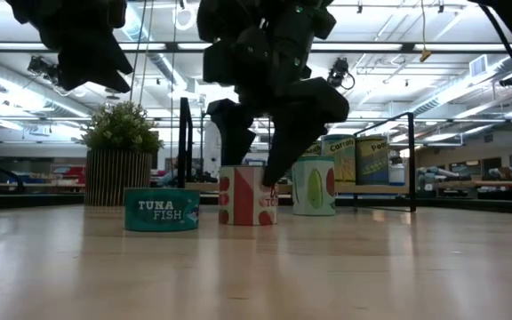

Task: Pick and place cans onto a shelf
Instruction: Put the canned tomato can on the shelf

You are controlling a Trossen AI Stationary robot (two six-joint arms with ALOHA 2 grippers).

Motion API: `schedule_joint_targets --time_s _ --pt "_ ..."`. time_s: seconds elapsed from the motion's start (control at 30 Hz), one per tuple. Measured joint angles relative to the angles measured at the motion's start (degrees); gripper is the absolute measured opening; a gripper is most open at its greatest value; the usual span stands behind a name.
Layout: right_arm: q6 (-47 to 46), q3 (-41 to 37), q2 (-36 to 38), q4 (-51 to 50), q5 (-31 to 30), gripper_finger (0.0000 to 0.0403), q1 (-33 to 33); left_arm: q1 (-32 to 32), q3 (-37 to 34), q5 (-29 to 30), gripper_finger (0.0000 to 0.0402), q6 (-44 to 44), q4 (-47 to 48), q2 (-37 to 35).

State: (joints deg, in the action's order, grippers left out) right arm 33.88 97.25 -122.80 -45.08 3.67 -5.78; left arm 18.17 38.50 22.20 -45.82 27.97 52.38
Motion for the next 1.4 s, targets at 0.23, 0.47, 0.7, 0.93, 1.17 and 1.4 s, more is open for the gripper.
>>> schedule_joint_targets --time_s 0.23,0.47,0.7,0.93,1.17,1.4 --pt "-0.1 -2.7 0.0 2.8 0.0 0.0336 0.0 0.0 0.0 0.0 0.0171 0.0 0.8 0.0" --pt "-5.1 -1.1 0.0 0.4 -1.3 0.0305 0.1 0.0 0.0 0.0 0.0171 0.0 -0.6 0.0" --pt "-9.1 8.6 0.0 -9.4 -4.3 0.0307 3.7 0.0 0.0 0.0 0.0171 0.0 -0.6 0.0" --pt "-10.8 21.1 0.1 -16.3 -4.2 0.0308 12.1 0.0 0.0 0.8 0.0171 1.4 -0.6 0.0" --pt "-9.2 23.5 0.1 -18.1 -4.2 0.0309 22.9 0.0 0.0 1.1 0.0172 0.6 -0.7 0.0" --pt "-3.3 18.9 0.1 -14.0 -3.0 0.0309 30.5 0.0 0.0 2.3 0.0172 -1.2 -0.7 0.0"
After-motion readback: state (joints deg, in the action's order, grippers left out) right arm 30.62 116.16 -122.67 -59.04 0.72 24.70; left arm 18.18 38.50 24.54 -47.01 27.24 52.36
